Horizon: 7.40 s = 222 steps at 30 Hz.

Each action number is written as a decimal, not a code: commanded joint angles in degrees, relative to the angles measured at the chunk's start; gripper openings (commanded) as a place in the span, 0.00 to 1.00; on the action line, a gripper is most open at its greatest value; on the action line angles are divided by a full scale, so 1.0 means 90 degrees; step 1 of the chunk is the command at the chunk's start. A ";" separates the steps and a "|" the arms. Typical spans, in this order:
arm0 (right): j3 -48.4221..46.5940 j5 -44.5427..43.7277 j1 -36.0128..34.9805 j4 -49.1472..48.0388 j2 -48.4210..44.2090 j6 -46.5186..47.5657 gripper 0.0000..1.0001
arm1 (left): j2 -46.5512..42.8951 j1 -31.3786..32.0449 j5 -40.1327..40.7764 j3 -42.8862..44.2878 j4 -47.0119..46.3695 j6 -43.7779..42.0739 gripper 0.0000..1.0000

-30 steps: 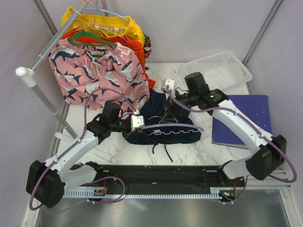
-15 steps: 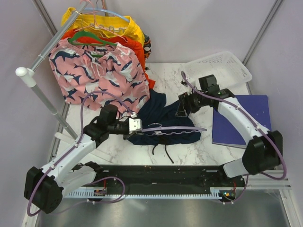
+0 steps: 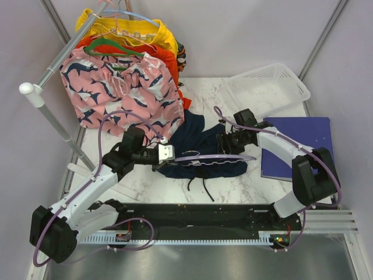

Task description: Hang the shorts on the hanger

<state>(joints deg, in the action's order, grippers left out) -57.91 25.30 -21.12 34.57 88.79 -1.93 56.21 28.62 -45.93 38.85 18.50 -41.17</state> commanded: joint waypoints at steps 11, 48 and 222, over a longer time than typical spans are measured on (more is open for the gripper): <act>0.0556 -0.1678 0.0226 -0.0923 -0.0314 -0.0294 0.12 | -0.0551 -0.0572 -0.0346 0.0302 -0.0425 0.0931 0.02; -0.2910 0.0019 0.1849 0.2750 -0.0960 0.2536 0.67 | 0.1470 0.0306 0.2320 0.2509 0.1235 0.0150 0.02; -0.6561 -0.1160 -0.3463 -0.0891 0.0572 -0.0742 0.00 | -0.2065 -0.0182 0.5456 0.3653 0.0346 0.6213 0.48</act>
<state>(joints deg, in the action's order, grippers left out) -108.95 15.09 -52.53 34.04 90.89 -4.54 39.86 27.27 11.22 71.66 20.49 3.29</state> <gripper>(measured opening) 0.044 0.479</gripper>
